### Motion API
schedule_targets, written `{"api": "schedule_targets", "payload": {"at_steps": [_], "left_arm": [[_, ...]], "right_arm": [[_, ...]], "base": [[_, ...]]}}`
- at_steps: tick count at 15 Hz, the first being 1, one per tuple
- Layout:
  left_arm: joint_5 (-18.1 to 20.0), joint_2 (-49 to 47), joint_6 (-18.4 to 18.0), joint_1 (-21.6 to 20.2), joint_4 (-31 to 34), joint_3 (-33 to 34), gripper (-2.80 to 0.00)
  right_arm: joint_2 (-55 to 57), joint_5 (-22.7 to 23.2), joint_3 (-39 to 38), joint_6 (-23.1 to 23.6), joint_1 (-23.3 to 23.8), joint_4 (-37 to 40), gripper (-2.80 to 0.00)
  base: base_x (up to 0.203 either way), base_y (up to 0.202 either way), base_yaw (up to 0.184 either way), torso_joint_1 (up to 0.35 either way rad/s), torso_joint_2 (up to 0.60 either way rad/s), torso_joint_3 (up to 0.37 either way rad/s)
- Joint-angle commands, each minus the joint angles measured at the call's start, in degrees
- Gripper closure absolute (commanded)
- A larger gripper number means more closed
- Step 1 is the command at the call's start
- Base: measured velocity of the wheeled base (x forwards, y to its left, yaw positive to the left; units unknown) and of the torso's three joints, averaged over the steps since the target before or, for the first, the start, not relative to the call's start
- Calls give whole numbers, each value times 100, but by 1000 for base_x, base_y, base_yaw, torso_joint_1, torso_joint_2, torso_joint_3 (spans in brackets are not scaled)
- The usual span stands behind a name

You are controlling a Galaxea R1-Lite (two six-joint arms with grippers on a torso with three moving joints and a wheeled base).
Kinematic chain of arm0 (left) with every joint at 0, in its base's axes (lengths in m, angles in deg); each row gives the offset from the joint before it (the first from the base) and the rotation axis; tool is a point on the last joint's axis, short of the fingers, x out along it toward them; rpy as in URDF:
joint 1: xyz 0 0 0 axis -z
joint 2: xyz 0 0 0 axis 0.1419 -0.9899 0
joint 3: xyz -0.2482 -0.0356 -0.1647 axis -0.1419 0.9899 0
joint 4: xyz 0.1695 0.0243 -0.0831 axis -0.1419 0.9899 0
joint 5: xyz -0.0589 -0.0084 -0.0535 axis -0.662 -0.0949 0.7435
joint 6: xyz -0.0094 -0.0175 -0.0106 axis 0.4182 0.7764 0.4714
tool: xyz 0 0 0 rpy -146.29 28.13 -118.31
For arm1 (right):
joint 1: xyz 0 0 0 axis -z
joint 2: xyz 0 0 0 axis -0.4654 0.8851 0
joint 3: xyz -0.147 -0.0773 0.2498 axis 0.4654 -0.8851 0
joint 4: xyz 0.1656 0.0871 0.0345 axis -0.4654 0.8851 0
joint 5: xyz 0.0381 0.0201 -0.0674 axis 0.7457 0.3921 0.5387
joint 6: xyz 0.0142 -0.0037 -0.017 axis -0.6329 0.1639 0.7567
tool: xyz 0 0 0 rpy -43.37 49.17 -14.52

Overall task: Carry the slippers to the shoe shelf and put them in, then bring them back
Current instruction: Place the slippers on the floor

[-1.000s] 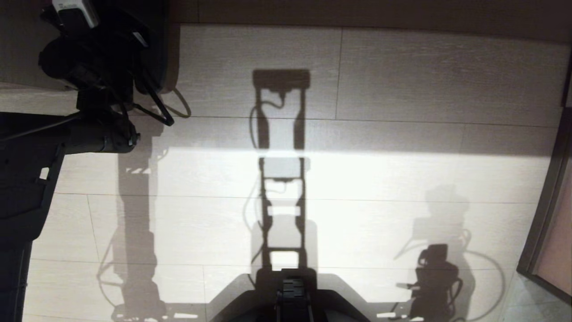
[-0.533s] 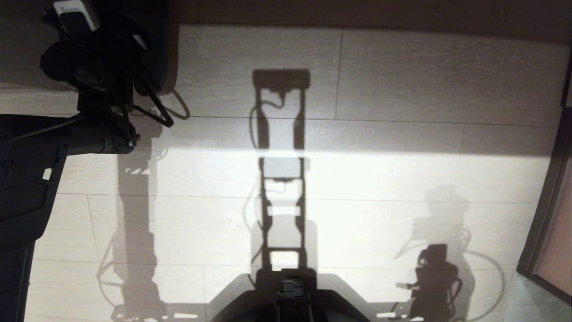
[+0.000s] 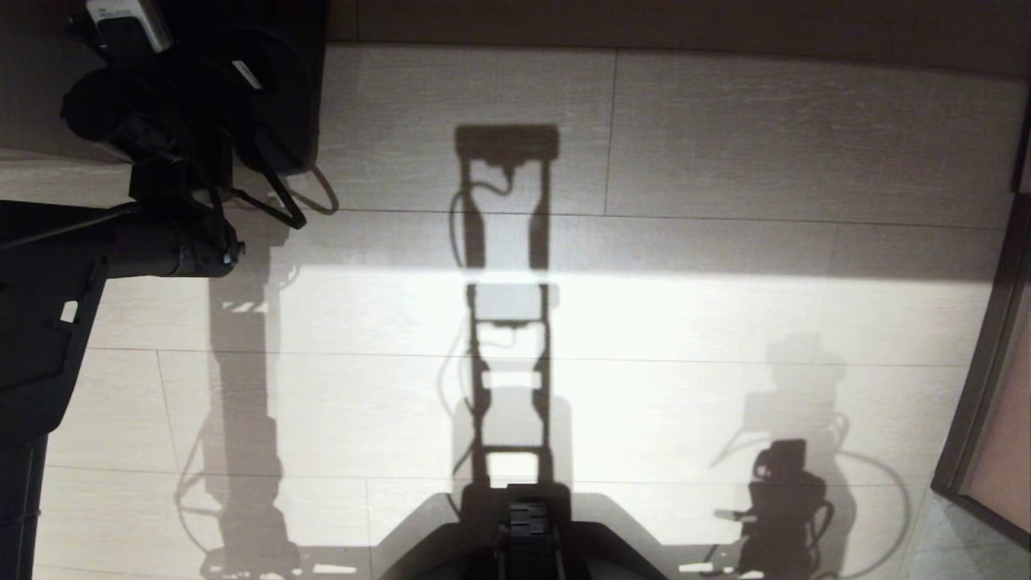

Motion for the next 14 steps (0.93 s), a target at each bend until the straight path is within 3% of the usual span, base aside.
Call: {"api": "schedule_targets", "payload": {"at_steps": [1,14], "left_arm": [[-1,250,95,-46,-22,230,-280],[17,389,102,-74,-22,504,-280]], "right_arm": [[-9,2,0,-2,4,0,0],[-9,2,0,-2,1,0,0]], "base": [[0,0,0,0,0,0],[0,0,0,0,0,0]]}}
